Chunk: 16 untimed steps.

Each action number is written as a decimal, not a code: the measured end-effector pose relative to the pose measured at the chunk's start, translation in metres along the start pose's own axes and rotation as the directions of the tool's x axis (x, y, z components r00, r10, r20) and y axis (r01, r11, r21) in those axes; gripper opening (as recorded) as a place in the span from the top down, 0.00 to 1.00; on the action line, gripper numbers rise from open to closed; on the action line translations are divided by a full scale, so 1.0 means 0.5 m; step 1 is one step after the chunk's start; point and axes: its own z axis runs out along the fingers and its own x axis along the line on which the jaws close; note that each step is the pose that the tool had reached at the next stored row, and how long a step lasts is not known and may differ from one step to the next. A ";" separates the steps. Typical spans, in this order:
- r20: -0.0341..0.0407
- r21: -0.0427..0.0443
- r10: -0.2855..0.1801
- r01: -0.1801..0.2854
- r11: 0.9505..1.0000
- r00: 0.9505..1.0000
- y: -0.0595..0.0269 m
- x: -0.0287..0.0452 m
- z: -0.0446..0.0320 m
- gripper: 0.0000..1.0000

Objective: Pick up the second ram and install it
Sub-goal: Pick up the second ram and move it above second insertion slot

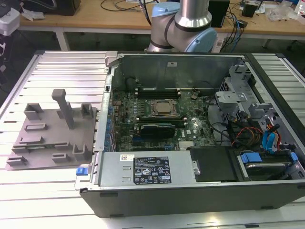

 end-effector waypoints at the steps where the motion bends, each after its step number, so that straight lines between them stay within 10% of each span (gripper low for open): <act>1: -0.001 0.000 -0.012 0.012 1.000 1.000 0.000 0.000 0.000 0.92; 16: -0.008 -0.005 -0.194 0.194 0.981 0.981 0.000 0.000 0.000 0.92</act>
